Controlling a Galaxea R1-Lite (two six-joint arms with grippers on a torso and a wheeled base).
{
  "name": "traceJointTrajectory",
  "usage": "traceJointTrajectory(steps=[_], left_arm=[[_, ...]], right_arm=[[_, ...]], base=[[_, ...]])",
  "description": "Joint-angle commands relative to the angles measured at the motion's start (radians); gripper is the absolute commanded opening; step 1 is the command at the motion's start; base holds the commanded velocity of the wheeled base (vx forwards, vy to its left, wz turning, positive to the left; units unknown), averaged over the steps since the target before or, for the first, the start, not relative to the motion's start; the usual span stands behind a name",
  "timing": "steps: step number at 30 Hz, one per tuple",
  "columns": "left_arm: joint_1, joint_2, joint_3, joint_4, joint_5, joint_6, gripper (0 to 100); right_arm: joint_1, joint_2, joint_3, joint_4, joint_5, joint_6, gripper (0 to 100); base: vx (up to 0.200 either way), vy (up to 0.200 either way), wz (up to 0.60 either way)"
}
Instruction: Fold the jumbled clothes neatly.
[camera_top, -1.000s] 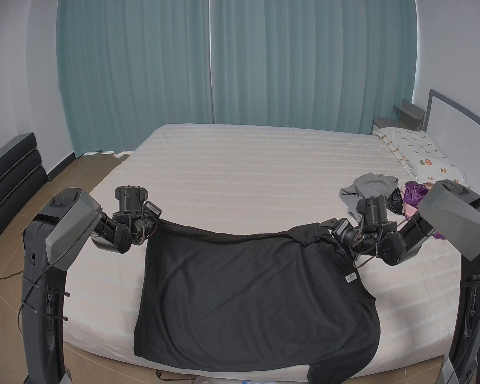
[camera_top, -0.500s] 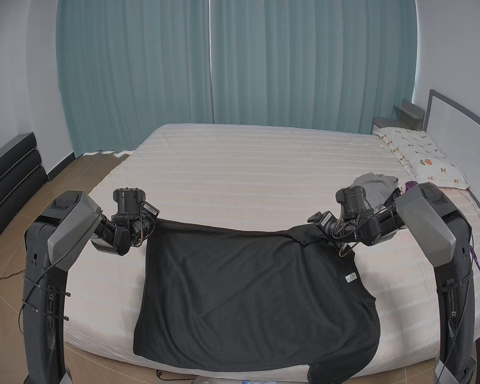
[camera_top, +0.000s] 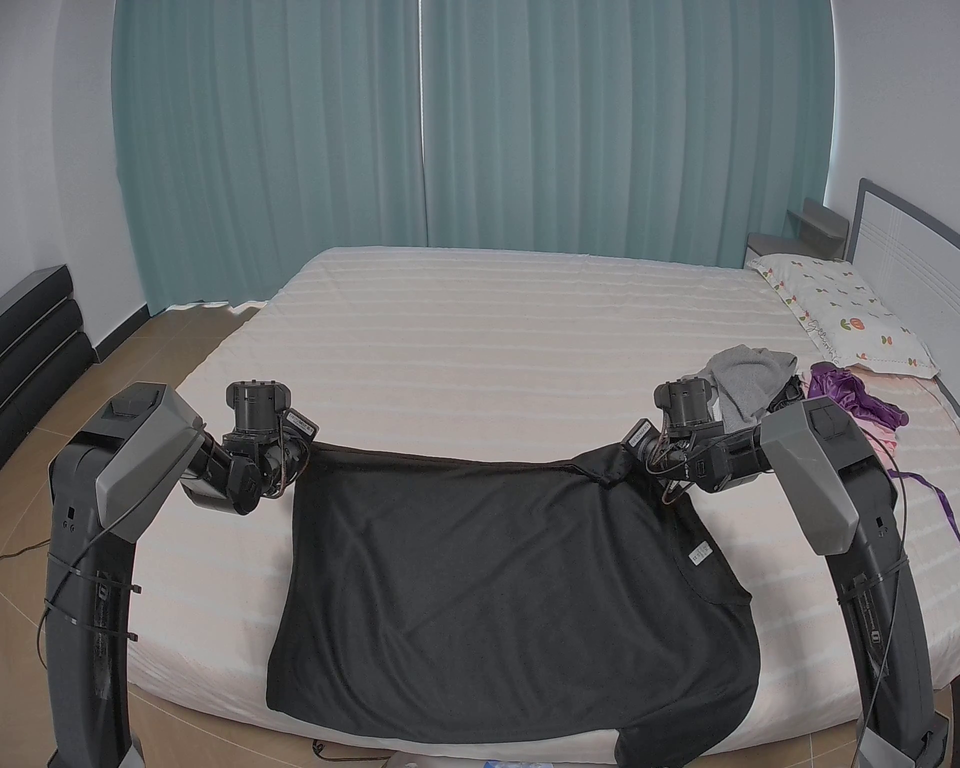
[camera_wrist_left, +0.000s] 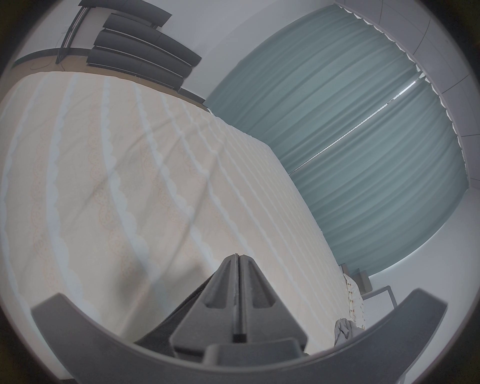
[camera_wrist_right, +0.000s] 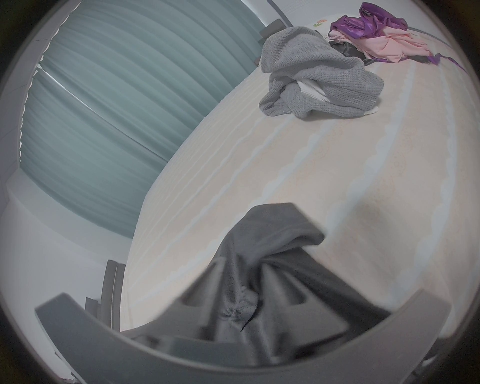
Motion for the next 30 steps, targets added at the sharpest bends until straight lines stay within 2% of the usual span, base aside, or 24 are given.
traceJointTrajectory(steps=[1,7,15,22,30], left_arm=[[0.000,-0.001,-0.004,0.000,0.002,0.001,0],[0.000,-0.004,-0.019,-0.005,0.002,0.004,0],[0.002,0.006,-0.102,0.004,-0.001,0.017,0],[0.002,0.029,-0.170,0.006,0.002,0.069,0],[0.012,0.111,-0.243,0.004,0.002,0.084,0]], right_arm=[[-0.004,0.052,-0.051,-0.006,-0.017,0.001,0],[-0.036,0.060,-0.111,-0.012,-0.080,0.024,0],[-0.079,0.041,-0.111,-0.037,-0.101,0.069,0],[-0.082,0.023,-0.111,-0.075,-0.101,0.055,0],[-0.080,0.014,-0.111,-0.126,-0.101,-0.019,0]], base=[[0.000,0.000,0.00],[0.000,0.000,0.00],[0.000,0.000,0.00],[0.000,0.000,0.00],[0.000,0.000,0.00]])
